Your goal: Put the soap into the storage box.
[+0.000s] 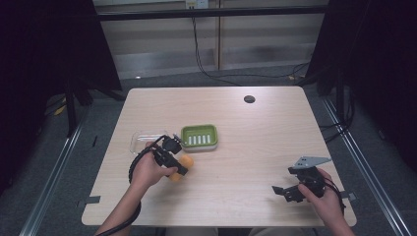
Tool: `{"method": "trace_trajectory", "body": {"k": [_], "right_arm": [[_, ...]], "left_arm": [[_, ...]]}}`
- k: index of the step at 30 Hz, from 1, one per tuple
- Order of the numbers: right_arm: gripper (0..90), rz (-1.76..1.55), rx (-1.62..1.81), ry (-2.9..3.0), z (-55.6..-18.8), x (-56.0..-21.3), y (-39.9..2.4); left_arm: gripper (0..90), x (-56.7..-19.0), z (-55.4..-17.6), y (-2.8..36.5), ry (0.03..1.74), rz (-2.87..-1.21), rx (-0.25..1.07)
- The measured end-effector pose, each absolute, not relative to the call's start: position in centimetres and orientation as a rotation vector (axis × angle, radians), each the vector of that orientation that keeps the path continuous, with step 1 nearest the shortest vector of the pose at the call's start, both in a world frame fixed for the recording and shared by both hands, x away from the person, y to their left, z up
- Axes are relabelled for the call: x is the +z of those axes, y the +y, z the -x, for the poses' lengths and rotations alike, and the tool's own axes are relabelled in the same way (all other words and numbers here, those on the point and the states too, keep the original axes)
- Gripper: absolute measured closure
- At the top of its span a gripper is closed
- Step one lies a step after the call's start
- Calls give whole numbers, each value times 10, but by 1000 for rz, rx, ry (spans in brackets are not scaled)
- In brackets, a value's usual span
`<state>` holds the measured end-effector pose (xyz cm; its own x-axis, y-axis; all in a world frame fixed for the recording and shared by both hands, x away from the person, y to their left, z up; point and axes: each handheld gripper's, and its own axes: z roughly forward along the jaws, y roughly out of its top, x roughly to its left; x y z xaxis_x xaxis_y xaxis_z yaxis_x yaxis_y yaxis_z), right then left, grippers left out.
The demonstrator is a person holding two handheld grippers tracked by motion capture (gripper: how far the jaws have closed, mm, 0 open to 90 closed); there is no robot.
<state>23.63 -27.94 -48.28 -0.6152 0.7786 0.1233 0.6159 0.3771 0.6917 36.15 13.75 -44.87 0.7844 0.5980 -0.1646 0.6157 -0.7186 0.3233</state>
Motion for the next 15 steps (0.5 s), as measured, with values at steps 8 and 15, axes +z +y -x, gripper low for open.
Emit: {"method": "trace_trajectory", "body": {"k": [8, 15], "right_arm": [[34, -1250, 1068, 2405, -236, -482, -279], [34, -1244, 1061, 2410, -236, -481, -278]], "left_arm": [[503, -439, -368, 135, 891, -2636, -74], [503, -432, -372, 130, 867, -2669, -64]]}}
